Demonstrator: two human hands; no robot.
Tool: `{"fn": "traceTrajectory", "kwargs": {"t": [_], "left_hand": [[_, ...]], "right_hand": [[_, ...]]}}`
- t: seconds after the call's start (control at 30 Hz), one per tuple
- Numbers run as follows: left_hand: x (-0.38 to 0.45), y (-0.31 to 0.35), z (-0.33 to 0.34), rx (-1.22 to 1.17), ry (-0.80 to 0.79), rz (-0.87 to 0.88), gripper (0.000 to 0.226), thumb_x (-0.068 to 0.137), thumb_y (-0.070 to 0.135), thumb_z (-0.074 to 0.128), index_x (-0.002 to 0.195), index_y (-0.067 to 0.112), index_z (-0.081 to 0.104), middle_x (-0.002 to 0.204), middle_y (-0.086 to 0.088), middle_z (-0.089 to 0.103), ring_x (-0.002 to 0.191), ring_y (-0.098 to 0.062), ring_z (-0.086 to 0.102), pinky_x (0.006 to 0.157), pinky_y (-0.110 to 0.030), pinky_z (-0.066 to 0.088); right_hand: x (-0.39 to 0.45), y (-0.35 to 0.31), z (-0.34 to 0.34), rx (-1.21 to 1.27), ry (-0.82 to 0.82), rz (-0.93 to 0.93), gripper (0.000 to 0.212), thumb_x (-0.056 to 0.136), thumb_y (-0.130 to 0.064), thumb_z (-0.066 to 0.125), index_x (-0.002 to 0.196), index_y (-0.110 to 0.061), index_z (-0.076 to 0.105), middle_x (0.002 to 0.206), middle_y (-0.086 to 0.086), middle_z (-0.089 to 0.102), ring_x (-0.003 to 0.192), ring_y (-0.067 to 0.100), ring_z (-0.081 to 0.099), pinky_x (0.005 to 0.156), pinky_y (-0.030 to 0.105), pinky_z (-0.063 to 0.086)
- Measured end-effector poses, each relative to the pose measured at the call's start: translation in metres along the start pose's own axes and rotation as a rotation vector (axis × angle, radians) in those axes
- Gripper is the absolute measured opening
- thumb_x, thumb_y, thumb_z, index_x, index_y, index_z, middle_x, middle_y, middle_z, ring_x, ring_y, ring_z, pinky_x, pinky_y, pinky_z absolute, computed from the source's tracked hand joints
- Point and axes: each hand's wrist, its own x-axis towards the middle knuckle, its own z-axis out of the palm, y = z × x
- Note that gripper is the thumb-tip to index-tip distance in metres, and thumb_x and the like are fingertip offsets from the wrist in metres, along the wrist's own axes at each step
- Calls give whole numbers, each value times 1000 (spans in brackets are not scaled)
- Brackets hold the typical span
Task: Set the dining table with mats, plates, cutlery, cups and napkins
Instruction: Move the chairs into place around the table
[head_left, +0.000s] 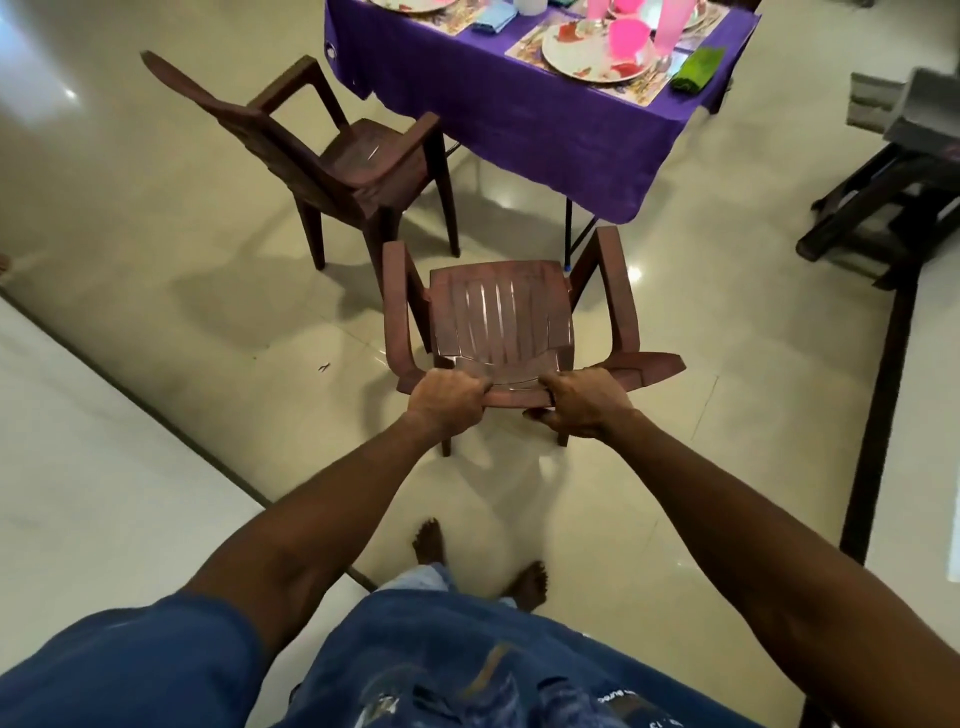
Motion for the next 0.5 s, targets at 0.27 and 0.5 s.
{"fn": "traceTrajectory", "kwargs": {"t": [0.27,0.5], "left_hand": [[8,-63,-4,-7,22,126,21,95,30,53,108,22,68,92,-2,71,77,-22,68,64,-32,50],[41,-159,-5,49,17,219,23,92,34,58,112,30,66,97,2,71,88,-21,69,68,-32,53]], "right_hand": [[32,-49,-15,27,24,150,17,97,-25,45,99,-14,57,80,4,65,60,24,51,58,29,37],[103,-98,-21,110,79,251,17,99,-25,46,92,-15,58,74,2,61,52,17,42,56,27,32]]}}
